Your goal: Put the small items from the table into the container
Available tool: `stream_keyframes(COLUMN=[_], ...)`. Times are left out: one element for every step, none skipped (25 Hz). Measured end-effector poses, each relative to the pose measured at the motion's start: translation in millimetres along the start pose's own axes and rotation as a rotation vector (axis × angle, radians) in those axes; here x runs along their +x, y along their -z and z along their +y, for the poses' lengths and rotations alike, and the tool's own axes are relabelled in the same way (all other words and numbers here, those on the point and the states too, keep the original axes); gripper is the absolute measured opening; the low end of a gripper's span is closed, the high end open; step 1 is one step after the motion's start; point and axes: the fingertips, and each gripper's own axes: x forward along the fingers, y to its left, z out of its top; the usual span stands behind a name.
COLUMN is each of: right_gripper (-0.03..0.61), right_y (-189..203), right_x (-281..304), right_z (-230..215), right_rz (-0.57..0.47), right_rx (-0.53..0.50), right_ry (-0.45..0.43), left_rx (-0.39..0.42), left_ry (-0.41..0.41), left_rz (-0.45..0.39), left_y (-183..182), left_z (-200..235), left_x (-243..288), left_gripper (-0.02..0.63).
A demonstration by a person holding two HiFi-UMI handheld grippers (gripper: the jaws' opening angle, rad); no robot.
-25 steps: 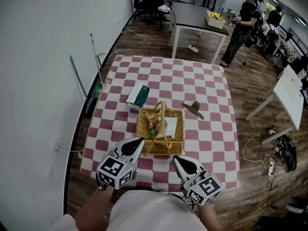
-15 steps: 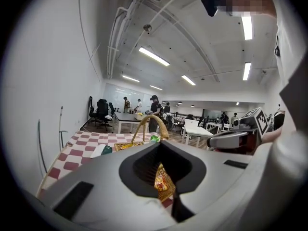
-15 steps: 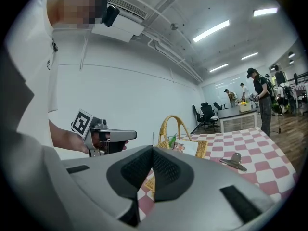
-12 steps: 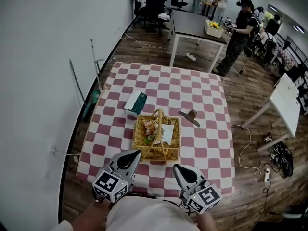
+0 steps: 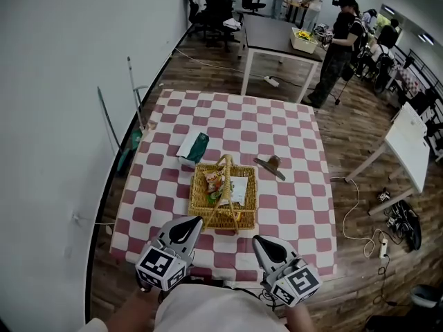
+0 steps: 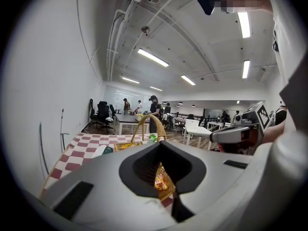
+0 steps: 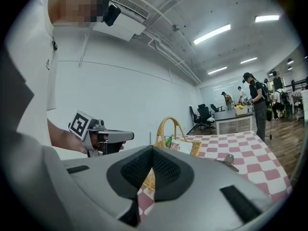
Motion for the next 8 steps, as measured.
stream_keyframes(right_gripper=[0.008,0.008,0.008,0.008,0.008,0.008,0.008,0.008], right_y=[0.3,0.7,1.2,1.5,1.6,1.5,1.4,1.3], right_x=[-0.2,-0.5,-1.0,-1.7,-2.6,-3.7,-4.9,-6.1], right_z=[0.8,1.8,2.9,3.9,4.6,5.2,5.7,6.1], right_rz=[0.002,0.004,0.005,0.007,0.008,0.009,0.011,0.012], right_rx=[-0.001,-0.002,-0.002,-0.002,-0.002,-0.001,-0.001,-0.001], right_ry=[0.0,-0.001,-0.001,-0.002,-0.003,-0.004,-0.003,-0.003], left_rx=[0.003,0.003,0.002,0.0,-0.001,-0.002,-0.003,-0.003], left_ry=[0.0,-0.001,-0.001,-0.002,-0.003,-0.003,-0.004,-0.004], left_rz=[-0.001,-0.001,-0.002,-0.003,-0.003,-0.004,-0.004,-0.005], left_y=[-0.5,-0.7,-0.6,-0.6,-0.7,-0.9,-1.2,-1.5], left_z=[-0.3,-0.5,-1.0,-1.6,-2.6,-3.8,-5.1,-6.6], left_x=[0.0,-0.2,-0.6,-1.1,-1.5,-1.9,-2.2,-2.5], left_gripper=[-0.006,-0.006,-0.006,-0.006,-0.006,-0.006,-0.006,-0.006])
